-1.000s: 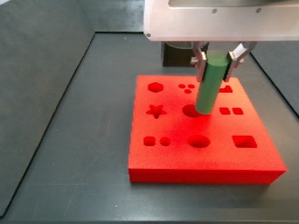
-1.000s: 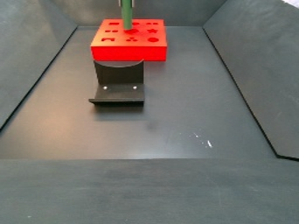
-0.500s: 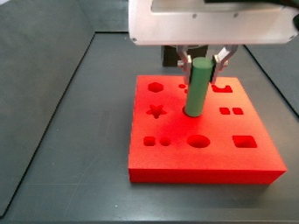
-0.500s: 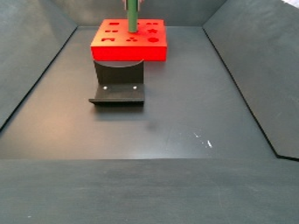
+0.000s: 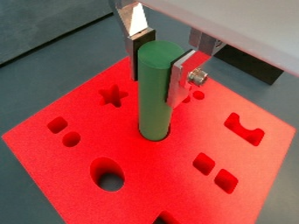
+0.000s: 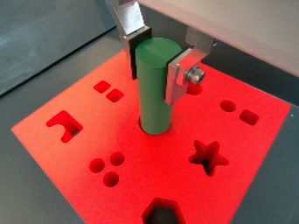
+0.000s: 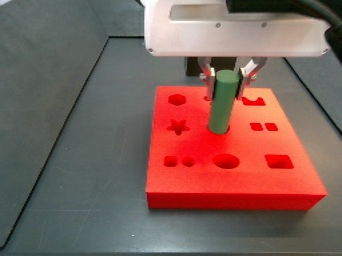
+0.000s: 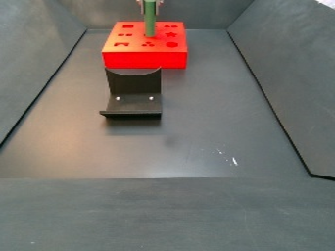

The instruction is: Insert the round object.

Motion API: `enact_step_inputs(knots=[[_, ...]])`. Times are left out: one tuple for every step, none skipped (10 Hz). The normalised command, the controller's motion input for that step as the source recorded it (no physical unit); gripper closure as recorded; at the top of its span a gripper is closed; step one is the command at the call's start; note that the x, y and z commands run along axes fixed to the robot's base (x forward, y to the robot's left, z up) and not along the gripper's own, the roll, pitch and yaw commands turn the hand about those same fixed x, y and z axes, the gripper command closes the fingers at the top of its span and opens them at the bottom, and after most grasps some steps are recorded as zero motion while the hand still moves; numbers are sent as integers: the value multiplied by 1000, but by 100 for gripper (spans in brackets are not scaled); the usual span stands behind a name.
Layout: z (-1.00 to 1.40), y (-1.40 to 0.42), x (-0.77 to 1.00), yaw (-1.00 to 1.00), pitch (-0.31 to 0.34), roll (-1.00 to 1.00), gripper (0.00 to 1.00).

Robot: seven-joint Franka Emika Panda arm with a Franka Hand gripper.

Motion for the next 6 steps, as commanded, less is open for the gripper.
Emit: enact_step_inputs(knots=[[-51,0,-31,0,0,26,100],[-60,0,0,0,0,0,100],[-637,-40,274,-97,51,104,100],[-834,-86,337,-151,34,119,100],[-820,-77,403,-160,60,130,100],[-866,-109,489,-151,84,177,100]])
